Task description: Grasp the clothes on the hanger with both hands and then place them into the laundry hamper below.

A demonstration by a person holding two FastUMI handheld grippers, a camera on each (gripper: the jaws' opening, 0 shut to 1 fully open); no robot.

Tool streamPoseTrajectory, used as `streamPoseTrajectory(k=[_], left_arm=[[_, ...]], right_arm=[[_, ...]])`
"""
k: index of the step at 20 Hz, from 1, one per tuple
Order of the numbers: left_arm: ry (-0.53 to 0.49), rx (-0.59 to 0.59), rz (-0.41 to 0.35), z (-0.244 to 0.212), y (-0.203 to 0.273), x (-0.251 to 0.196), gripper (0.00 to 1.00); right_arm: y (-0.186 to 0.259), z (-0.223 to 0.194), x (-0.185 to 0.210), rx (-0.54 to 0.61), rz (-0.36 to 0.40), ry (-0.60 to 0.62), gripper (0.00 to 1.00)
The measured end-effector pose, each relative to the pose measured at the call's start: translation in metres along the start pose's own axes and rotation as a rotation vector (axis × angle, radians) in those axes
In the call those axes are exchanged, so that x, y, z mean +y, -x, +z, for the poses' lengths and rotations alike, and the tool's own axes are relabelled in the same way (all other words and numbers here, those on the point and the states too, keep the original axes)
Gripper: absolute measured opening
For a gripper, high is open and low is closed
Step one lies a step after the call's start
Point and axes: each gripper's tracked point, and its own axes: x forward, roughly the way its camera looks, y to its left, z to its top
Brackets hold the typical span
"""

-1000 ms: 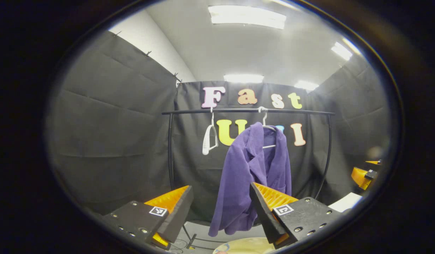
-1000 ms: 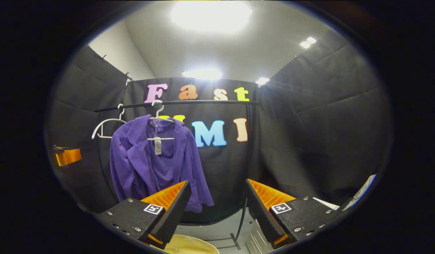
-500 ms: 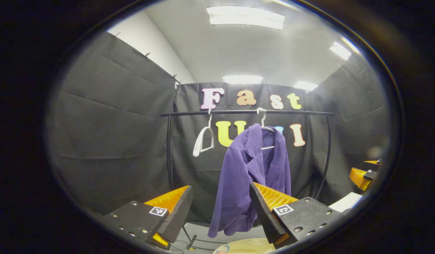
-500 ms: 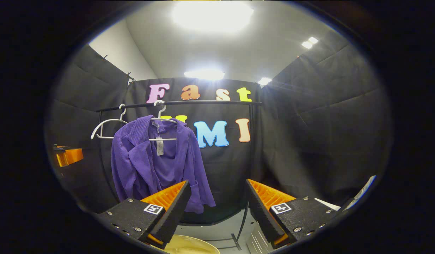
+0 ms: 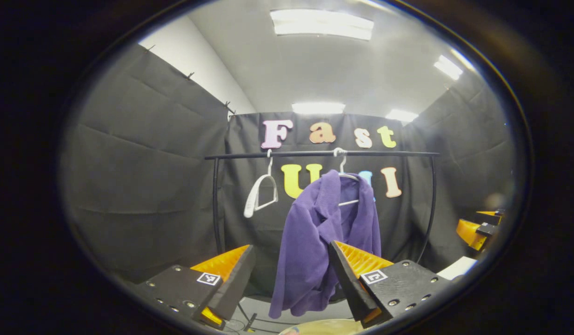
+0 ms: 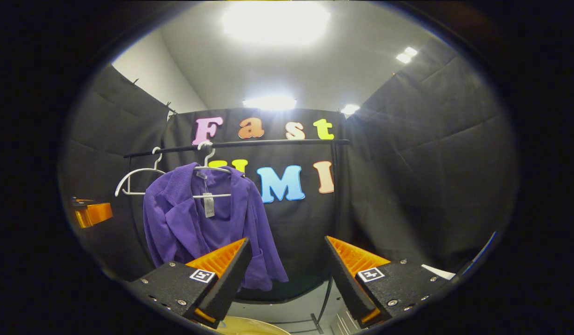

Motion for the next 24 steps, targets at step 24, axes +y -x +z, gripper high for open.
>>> streamPoseTrajectory(k=[24], left_arm=[[0.067,-0.001,-0.017,-0.004,-0.148,-0.113,0.99]], right_arm=[[-0.172,0.053,0.042,-0.113,0.247,-0.085,0.95]])
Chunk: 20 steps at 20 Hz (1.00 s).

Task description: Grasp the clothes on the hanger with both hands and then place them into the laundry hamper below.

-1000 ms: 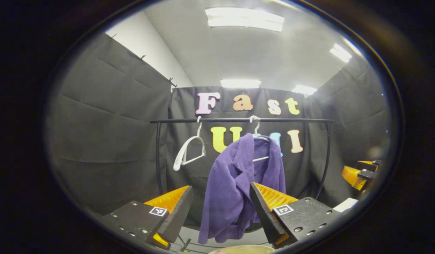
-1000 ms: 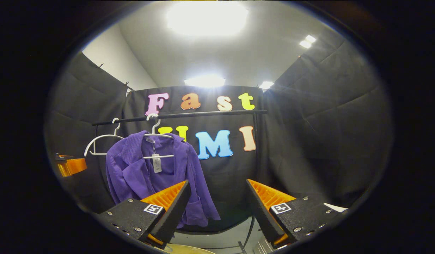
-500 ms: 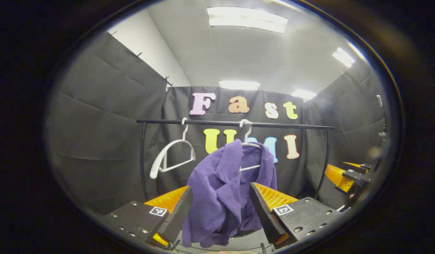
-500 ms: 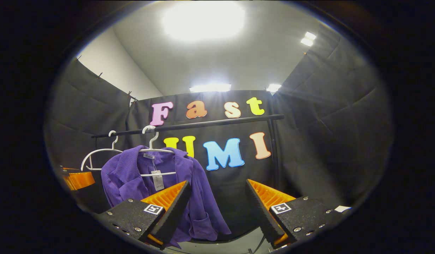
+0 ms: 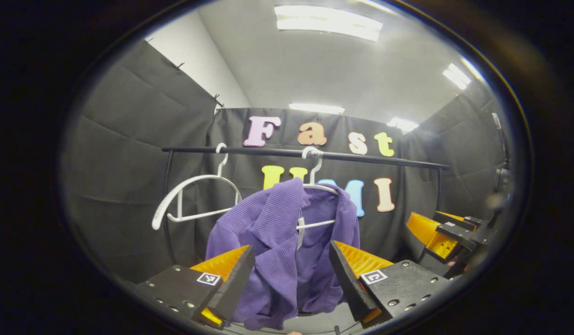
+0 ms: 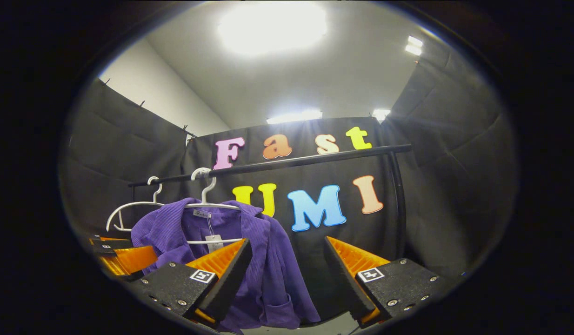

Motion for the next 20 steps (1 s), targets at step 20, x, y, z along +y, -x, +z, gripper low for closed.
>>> streamPoseTrajectory(k=[20], left_arm=[[-0.12,0.093,0.246,-0.065,-0.099,0.021,0.93]], right_arm=[[-0.115,-0.077,0.049,0.116,0.215,-0.044,0.94]])
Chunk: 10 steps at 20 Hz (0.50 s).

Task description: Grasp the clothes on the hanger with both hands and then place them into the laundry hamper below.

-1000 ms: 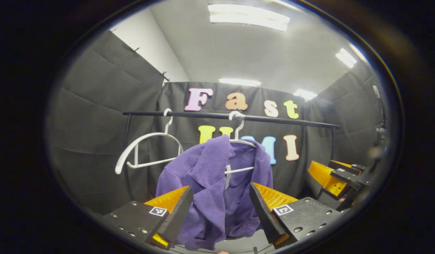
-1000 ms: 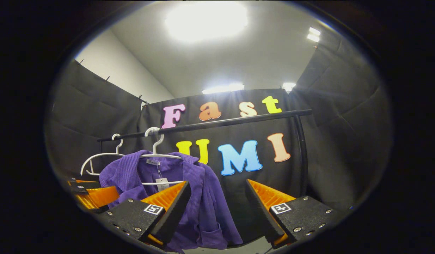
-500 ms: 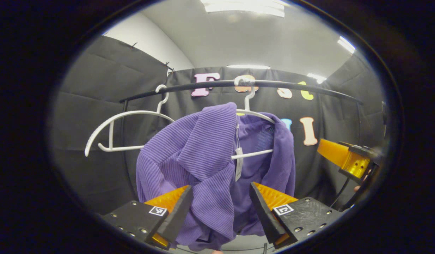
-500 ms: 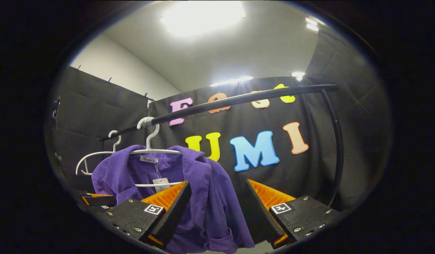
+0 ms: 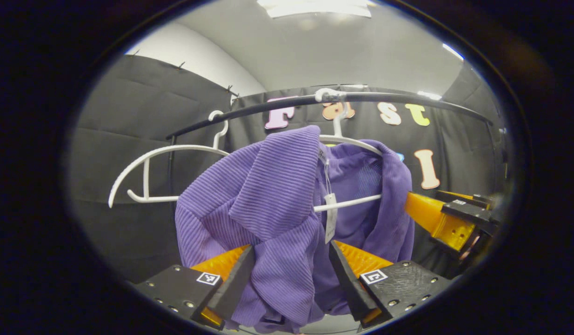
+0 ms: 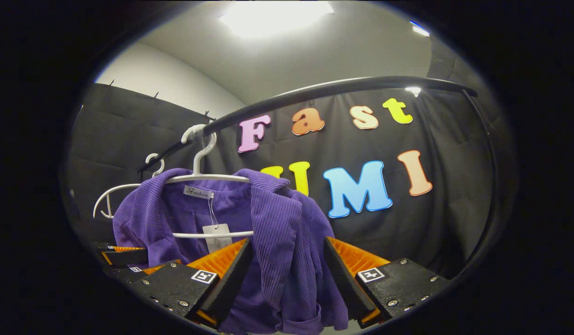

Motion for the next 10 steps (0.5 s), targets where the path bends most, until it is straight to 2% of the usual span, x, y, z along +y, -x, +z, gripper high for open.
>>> streamPoseTrajectory(k=[5,7,9,10], left_arm=[[-0.024,0.033,0.057,-0.015,-0.011,0.01,0.93],[-0.024,0.073,0.081,-0.025,-0.014,0.014,0.92],[-0.015,0.094,0.088,-0.033,-0.018,0.016,0.92],[-0.013,0.094,0.092,-0.035,-0.021,0.018,0.99]], right_arm=[[-0.021,-0.023,0.01,0.055,0.026,-0.025,0.93],[-0.027,-0.026,0.012,0.058,0.036,-0.027,0.86],[-0.035,-0.025,0.013,0.049,0.045,-0.029,0.74],[-0.038,-0.025,0.013,0.046,0.045,-0.029,0.63]])
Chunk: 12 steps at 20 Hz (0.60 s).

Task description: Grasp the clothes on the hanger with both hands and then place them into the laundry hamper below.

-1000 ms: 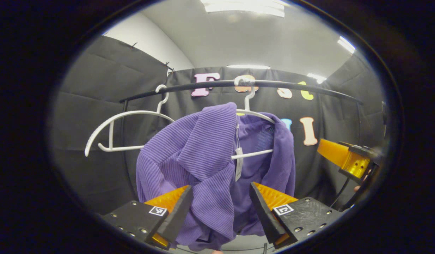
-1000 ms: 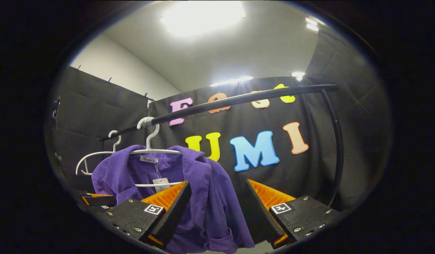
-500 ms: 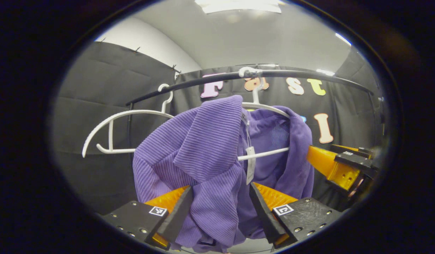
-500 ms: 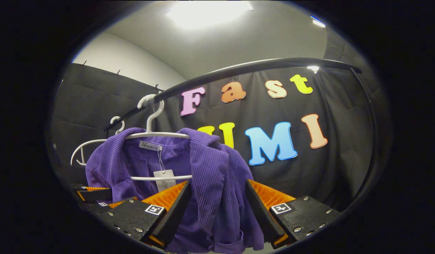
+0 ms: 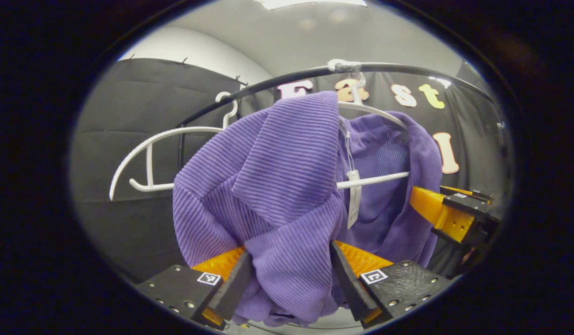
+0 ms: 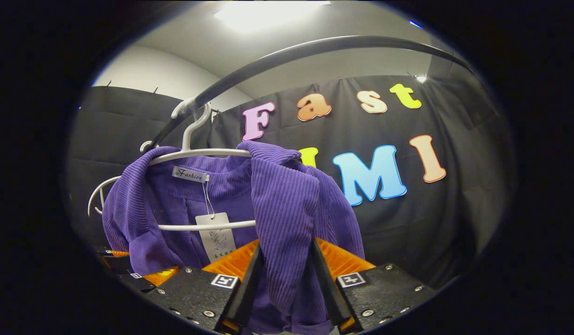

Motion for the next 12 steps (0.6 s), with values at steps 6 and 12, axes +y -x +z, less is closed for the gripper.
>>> streamPoseTrajectory(k=[6,12], left_arm=[[0.02,-0.003,-0.067,0.004,0.009,-0.002,0.56],[0.027,-0.019,-0.114,0.018,0.017,-0.006,0.06]], right_arm=[[-0.003,0.008,0.0,-0.034,0.005,0.058,0.04],[-0.004,0.029,-0.011,-0.126,-0.025,0.082,0.02]])
